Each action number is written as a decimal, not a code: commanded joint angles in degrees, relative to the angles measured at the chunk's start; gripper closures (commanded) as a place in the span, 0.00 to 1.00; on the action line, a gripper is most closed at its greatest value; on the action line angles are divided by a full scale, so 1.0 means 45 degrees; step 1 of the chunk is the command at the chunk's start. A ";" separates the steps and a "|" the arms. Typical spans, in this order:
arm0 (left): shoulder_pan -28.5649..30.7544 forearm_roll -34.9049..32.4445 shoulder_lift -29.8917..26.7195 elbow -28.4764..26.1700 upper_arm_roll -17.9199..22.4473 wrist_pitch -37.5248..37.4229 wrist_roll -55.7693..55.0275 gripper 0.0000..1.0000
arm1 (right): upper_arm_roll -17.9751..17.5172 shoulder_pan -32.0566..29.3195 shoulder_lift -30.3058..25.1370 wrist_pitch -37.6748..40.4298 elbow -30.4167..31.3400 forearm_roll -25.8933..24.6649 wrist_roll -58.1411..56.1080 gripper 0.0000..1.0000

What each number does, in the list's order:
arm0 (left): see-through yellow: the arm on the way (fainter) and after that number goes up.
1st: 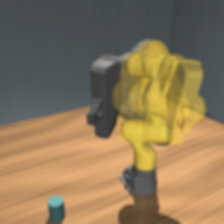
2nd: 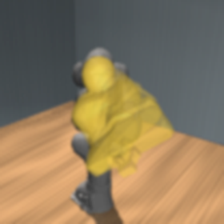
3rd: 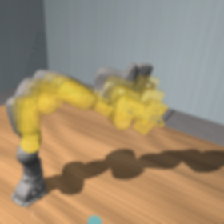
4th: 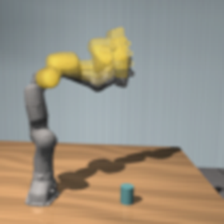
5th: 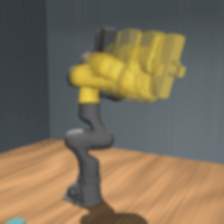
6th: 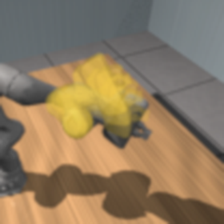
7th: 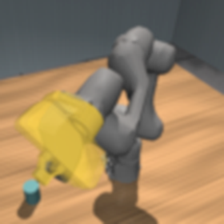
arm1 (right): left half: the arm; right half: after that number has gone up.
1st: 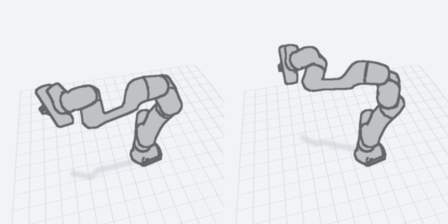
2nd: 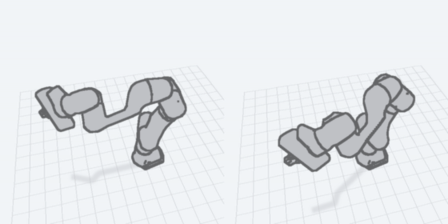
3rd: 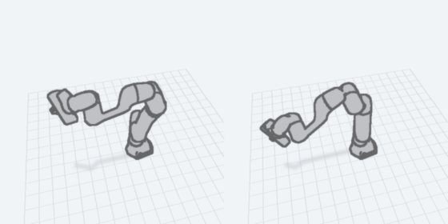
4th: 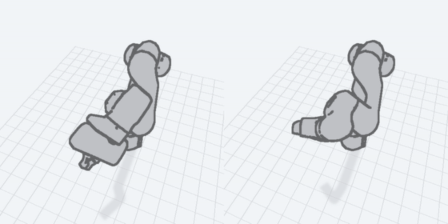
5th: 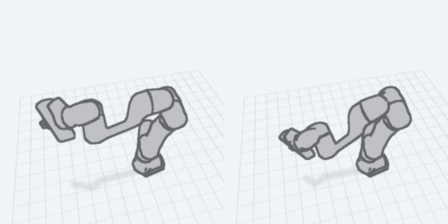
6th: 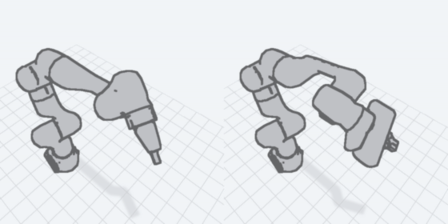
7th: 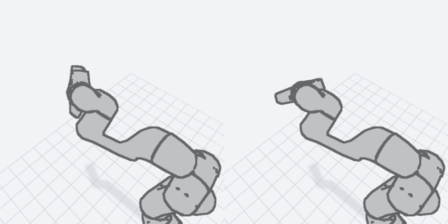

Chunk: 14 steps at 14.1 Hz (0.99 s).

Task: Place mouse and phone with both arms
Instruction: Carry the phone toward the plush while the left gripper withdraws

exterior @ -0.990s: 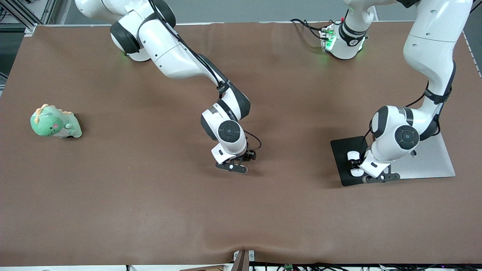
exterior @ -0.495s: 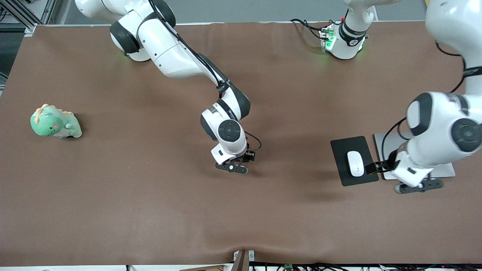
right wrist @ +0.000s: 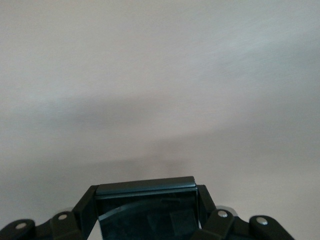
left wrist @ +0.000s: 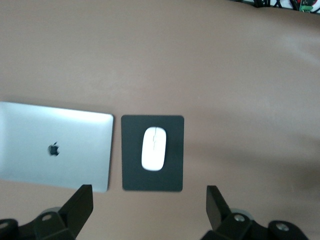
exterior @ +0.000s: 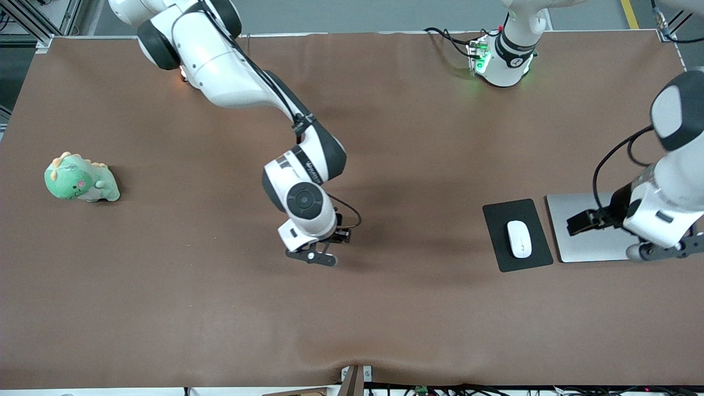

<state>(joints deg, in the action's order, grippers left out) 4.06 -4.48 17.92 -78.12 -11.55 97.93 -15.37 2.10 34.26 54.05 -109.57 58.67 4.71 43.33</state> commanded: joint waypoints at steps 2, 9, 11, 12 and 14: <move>0.0075 0.0274 -0.1498 -0.0179 0.0143 -0.1213 0.0973 0.00 | -0.0175 -0.0794 -0.0856 0.1222 0.0225 -0.0089 -0.0742 1.00; 0.0466 0.0371 -0.2944 -0.0295 0.0260 -0.2737 0.1968 0.00 | -0.0155 -0.2981 -0.2515 0.1106 0.2428 -0.0128 -0.3219 1.00; -0.0059 0.0429 -0.3492 -0.0684 0.0767 -0.3147 0.2105 0.00 | -0.0155 -0.3684 -0.3062 0.0835 0.3325 -0.0147 -0.4059 1.00; -0.0236 0.0720 -0.4016 -0.1267 0.1020 -0.3265 0.2164 0.00 | -0.0136 -0.3977 -0.3548 0.0349 0.4200 -0.0167 -0.4334 1.00; -0.0528 0.1151 -0.4585 -0.1856 0.1527 -0.3247 0.2184 0.00 | -0.0097 -0.4175 -0.4816 -0.1365 0.6579 -0.0341 -0.4667 1.00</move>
<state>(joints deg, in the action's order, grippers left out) 3.45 -1.56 2.09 -81.22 -7.50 83.05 -6.85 2.58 16.25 40.96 -109.43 74.66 4.60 23.67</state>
